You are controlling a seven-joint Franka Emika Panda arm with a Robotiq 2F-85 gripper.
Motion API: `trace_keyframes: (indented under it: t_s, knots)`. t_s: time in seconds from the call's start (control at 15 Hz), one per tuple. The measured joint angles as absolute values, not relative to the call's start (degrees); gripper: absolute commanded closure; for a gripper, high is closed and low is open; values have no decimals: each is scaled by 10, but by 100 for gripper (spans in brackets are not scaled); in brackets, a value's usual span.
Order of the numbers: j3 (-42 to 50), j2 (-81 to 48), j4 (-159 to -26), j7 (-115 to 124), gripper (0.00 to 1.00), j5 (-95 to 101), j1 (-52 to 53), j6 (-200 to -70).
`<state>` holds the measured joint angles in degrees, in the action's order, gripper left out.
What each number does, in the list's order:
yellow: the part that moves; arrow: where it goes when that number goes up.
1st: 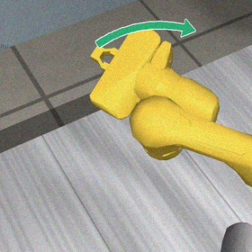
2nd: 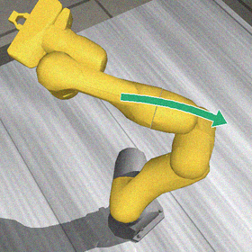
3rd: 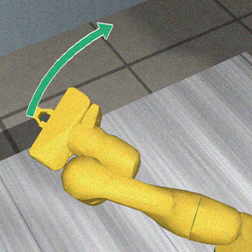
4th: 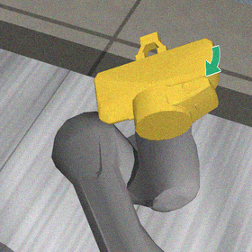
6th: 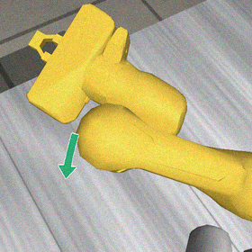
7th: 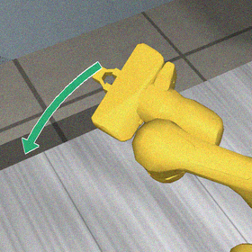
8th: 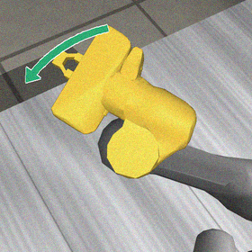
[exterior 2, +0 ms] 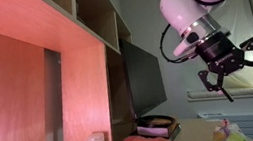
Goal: Move the white purse to the left
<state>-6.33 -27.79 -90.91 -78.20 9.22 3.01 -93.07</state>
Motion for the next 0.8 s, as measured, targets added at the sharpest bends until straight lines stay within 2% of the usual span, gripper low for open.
trace_keyframes:
  t_s: [0.47,0.8]
  knots:
    - [-70,-265,-921,-785,0,135,44,-947]
    - [-73,-265,-930,-811,0,164,49,-1054]
